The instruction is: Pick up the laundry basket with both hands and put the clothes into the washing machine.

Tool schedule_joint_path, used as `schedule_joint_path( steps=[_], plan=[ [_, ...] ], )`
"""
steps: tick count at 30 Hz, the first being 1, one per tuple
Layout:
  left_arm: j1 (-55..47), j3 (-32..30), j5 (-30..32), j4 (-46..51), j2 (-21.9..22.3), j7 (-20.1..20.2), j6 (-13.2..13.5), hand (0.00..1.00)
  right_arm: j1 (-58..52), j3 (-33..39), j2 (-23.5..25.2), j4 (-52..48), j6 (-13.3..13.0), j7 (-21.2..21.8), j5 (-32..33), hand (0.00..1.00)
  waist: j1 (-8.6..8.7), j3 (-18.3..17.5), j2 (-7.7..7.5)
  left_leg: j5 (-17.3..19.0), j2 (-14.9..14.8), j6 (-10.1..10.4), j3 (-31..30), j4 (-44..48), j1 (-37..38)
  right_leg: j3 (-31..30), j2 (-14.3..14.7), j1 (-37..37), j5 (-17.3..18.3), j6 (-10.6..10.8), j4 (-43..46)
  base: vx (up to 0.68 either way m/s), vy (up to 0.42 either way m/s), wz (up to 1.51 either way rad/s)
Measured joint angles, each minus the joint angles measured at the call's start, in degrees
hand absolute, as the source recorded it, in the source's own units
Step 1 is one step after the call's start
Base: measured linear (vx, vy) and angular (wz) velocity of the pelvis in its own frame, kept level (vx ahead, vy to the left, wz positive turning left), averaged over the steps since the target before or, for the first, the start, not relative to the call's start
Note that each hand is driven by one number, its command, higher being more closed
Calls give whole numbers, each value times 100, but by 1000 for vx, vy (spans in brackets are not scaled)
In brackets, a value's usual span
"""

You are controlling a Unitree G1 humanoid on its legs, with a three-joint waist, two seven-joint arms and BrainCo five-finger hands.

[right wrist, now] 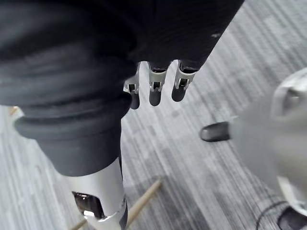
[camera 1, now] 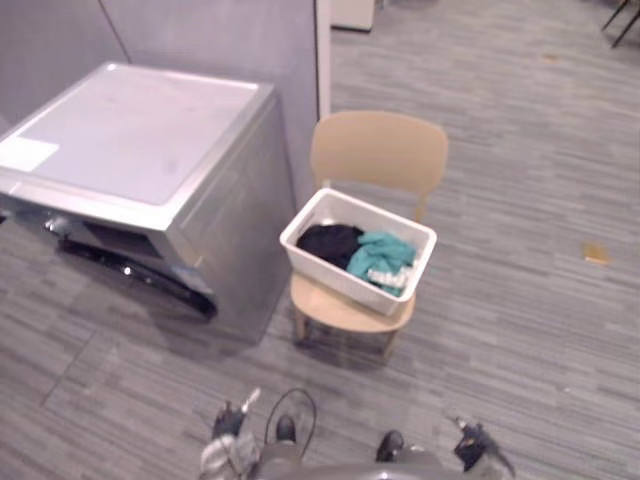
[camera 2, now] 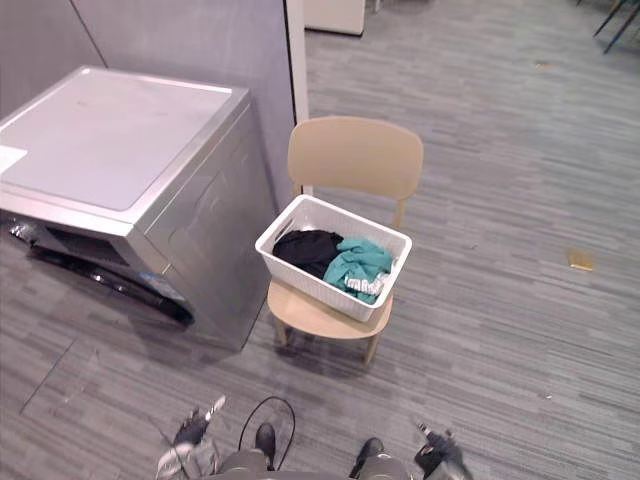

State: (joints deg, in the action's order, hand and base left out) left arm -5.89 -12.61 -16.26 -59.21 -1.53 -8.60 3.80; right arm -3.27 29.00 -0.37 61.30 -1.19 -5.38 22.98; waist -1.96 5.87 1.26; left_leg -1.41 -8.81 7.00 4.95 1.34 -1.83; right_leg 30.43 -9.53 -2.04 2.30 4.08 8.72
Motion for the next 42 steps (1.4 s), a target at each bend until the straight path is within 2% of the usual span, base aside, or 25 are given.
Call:
schedule_joint_path(
  steps=[1, 4, 8, 10, 15, 17, 18, 19, 20, 22, 23, 24, 26, 27, 28, 29, 30, 31, 33, 35, 37, 39, 40, 41, 42],
  plan=[
    [-16, -352, 79, -158, 47, 84, -83, 0, -150, 324, 39, 114, 32, 62, -7, 0, 8, -109, 3, 8, 7, 3, 2, -123, 174, 0, 2, 117, -31, 26, -96, 0, 0, 0],
    [-85, -644, 439, -237, -4, 147, -251, 0, -245, 838, 35, 383, 152, 72, -31, 0, 4, -98, 5, 18, 101, -55, 5, -153, 640, -29, -52, 579, -44, 14, -69, 37, 41, 4],
    [-373, -822, 581, -260, 21, 297, -286, 0, -352, 934, 20, 536, 265, 158, -107, 0, 127, -178, 62, 216, 178, -53, -92, -120, 863, 18, -166, 830, 127, 114, 55, -44, 32, 13],
    [-390, -821, 576, -251, 20, 364, -257, 0, -360, 927, 11, 544, 266, 193, -106, 0, 128, -170, 81, 226, 232, -64, -429, -38, 738, 257, -259, 890, 220, 141, 167, -73, -9, 62],
    [-494, -750, 151, -189, 49, 351, -199, 0, -268, 507, -106, 541, 165, 212, -204, 0, 68, -165, 132, 196, 413, -22, -1514, 118, 7, 991, -197, 866, 278, 134, 98, -58, -47, 100],
    [-404, -519, -131, -185, 42, 365, -167, 0, -80, -36, -389, 566, 149, 174, -371, 0, 69, -196, 327, -445, 420, 155, -2328, -179, -611, 1747, -63, 554, 349, -5, 255, -89, -122, 150],
    [-384, -513, -152, -183, 42, 365, -154, 0, -43, -62, -413, 578, 147, 173, -402, 0, 70, -185, 348, -496, 408, 145, -2360, -253, -654, 1828, -62, 503, 375, -37, 307, -133, -121, 130],
    [-334, -524, -185, -200, 31, 371, -129, 0, 188, -77, -501, 689, 143, 170, -485, 0, -1, -100, 479, -416, 228, 22, -2018, -636, -812, 2053, -62, 306, 403, -187, 405, -89, -66, 83],
    [-193, -572, -185, -234, 42, 360, -141, 0, 413, -77, -510, 734, 141, 159, -534, 0, -61, 45, 302, -72, 85, -588, -797, -646, -912, 2259, -221, 267, 305, -341, 295, -104, -48, 85],
    [-205, -669, -193, -342, 10, 365, -151, 0, 695, -83, -565, 640, 97, 152, -534, 0, -53, 237, 140, -51, 34, -635, 735, -69, -999, 2557, -583, 275, 227, -422, 335, -29, 42, 78],
    [-215, -804, -156, -390, 33, 348, -182, 0, 786, -114, -633, 552, 79, 146, -528, 0, -38, 231, 146, -11, -13, -621, 955, 516, -985, 2671, -786, 316, 193, -411, 417, -12, 41, 70],
    [-256, -829, -155, -389, 49, 343, -189, 0, 814, -167, -676, 518, 55, 138, -527, 0, -38, 227, 153, -8, -60, -620, 923, 790, -963, 2718, -864, 336, 186, -401, 463, -18, 40, 59],
    [-306, -948, -137, -389, 123, 328, -192, 0, 861, -307, -794, 511, -31, 132, -504, 0, -63, 221, 163, 238, -503, -287, 701, 1916, -717, 2815, -1166, 393, 172, -381, 836, -48, 112, 42],
    [-302, -967, -129, -388, 131, 328, -195, 0, 860, -305, -807, 513, -45, 132, -504, 0, -46, 220, 164, 273, -618, -218, 607, 1991, -614, 2845, -1242, 402, 171, -380, 951, -15, 222, 48],
    [-284, -939, -25, -383, 134, 335, -194, 0, 836, -290, -834, 538, -43, 104, -507, 0, -3, 194, 201, 56, -735, 132, 475, 1536, -322, 2945, -1339, 437, 138, -326, 1137, 26, 295, 60],
    [-253, -810, 64, -373, 133, 319, -189, 0, 820, -168, -868, 546, -14, 51, -511, 0, 50, 160, 249, 27, -670, 304, 289, 735, 54, 3028, -1432, 466, 44, -170, 1212, 32, 323, 69],
    [-225, -717, 111, -351, 106, 318, -188, 0, 779, -48, -869, 551, 6, 37, -510, 0, 80, 141, 264, 64, -549, 239, 258, 456, 194, 3080, -1480, 499, -21, -72, 1208, -24, 391, 77],
    [-128, -462, 197, -304, -97, 325, -189, 0, 735, 54, -684, 650, 56, 29, -508, 0, 92, 143, 21, 67, -319, 231, 215, 262, 194, 3034, -1670, 520, -142, 75, 1109, -47, 305, 59],
    [-45, -192, 341, -209, -319, 327, -196, 0, 698, 54, -397, 738, 180, 27, -508, 0, 58, 130, -171, 72, -33, 223, 221, 271, 260, 2842, -1792, 644, -494, 85, 817, -37, 262, 32],
    [-38, -17, 432, -74, -360, 332, -175, 0, 602, 31, -217, 731, 238, 52, -506, 0, 57, 49, -264, 176, 172, 68, 213, 293, 382, 2653, -1854, 806, -779, 137, 511, -30, 178, 10],
    [56, 138, 579, 45, -275, 361, -84, 0, 613, 14, -253, 679, 277, 57, -510, 0, -27, 3, -266, 381, 434, -55, 213, 232, 373, 2501, -2127, 766, -841, 167, 528, -97, 209, 2],
    [57, 199, 603, 63, -152, 367, -66, 0, 561, 19, -325, 639, 280, 55, -506, 0, 14, -14, -265, 463, 625, -104, 117, 172, 347, 2462, -2295, 774, -919, -121, 523, -111, 167, 27],
    [-3, 193, 609, 67, -131, 361, -62, 0, 497, 21, -345, 629, 276, 52, -469, 0, 54, -14, -193, 461, 727, -107, -35, 167, 315, 2342, -2305, 777, -846, -556, 546, -74, 135, 56],
    [-32, 320, 627, 64, -172, 356, -64, 0, 494, 25, -369, 550, 241, 47, -431, 0, 139, 59, -144, 410, 751, -186, -226, 168, 292, 1798, -2173, 676, -600, -1375, 688, -99, 143, 67],
    [-48, 421, 645, 64, -221, 361, -64, 0, 493, 23, -375, 522, 250, 47, -402, 0, 170, 70, -135, 394, 743, -209, -341, 180, 257, 1300, -2001, 576, -349, -1709, 711, -95, 62, 89]
  ],
)
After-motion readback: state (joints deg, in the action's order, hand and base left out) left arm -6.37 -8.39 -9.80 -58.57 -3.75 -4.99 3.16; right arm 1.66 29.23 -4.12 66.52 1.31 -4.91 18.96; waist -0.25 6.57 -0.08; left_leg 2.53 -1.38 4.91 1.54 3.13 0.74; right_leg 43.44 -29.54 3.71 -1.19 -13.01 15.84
